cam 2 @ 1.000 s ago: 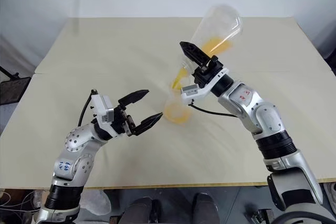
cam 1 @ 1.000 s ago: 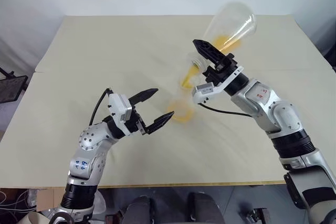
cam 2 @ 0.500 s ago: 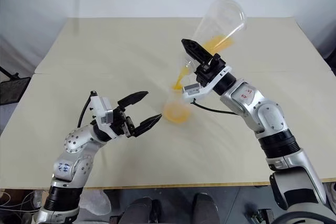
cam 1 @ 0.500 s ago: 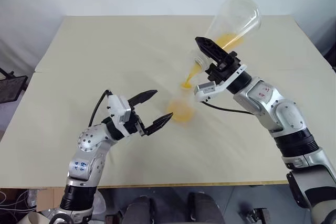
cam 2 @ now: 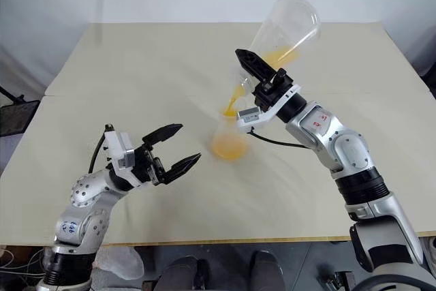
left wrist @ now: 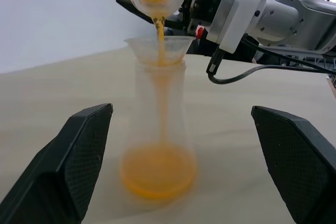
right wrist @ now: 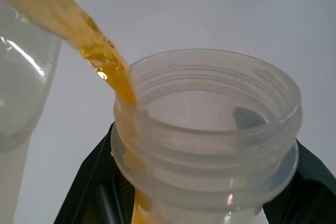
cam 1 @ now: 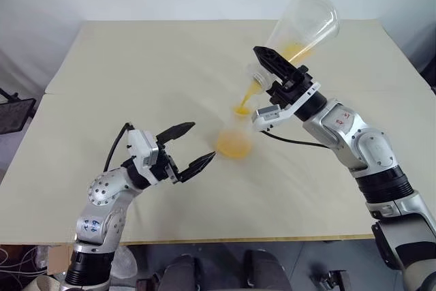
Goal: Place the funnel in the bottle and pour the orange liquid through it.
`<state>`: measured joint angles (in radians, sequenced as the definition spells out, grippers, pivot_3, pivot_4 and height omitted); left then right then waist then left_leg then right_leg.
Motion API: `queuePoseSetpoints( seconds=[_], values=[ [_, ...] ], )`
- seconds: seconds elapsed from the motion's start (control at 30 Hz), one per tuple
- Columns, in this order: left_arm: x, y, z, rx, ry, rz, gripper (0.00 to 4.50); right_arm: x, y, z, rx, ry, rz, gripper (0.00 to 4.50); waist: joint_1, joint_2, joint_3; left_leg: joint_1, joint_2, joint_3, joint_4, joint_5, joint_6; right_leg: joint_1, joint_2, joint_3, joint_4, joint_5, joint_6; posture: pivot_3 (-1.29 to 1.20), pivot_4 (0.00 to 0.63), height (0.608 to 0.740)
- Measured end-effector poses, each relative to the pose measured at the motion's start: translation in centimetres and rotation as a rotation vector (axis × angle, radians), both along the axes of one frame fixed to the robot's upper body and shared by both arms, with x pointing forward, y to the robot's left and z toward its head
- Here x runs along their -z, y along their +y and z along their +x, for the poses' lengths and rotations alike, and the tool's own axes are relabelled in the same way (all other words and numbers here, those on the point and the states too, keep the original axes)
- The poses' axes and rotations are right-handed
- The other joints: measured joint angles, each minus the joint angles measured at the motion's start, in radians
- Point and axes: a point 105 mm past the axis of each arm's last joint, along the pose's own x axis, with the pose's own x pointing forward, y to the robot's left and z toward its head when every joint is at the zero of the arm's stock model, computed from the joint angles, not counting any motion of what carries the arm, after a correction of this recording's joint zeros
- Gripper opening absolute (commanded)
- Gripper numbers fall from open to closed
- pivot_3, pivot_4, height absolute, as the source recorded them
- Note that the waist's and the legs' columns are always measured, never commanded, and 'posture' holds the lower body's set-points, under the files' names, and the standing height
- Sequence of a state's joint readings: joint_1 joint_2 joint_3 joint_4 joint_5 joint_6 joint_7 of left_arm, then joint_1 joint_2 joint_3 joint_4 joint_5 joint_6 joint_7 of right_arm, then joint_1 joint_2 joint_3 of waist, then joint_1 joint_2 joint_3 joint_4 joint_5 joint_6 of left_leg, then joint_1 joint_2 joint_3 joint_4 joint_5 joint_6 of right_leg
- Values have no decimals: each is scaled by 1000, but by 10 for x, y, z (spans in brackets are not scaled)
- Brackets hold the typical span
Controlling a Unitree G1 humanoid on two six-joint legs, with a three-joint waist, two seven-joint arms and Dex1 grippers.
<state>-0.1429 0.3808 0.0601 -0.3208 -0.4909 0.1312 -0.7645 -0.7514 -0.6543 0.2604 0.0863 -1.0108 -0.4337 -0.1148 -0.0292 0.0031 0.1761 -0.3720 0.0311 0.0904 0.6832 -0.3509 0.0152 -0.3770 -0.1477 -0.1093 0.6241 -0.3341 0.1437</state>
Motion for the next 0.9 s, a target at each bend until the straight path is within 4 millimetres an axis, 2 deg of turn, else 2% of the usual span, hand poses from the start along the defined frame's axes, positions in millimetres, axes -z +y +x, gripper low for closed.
queuePoseSetpoints(
  seconds=[0.9],
  values=[
    [-5,-3,-2,8,-14,-19,4500,0,-3,4,3,-20,-21,2476,-1,0,0,0,0,0,0,0,0,0,0,0,0,0,0,0,150,740]
  ],
)
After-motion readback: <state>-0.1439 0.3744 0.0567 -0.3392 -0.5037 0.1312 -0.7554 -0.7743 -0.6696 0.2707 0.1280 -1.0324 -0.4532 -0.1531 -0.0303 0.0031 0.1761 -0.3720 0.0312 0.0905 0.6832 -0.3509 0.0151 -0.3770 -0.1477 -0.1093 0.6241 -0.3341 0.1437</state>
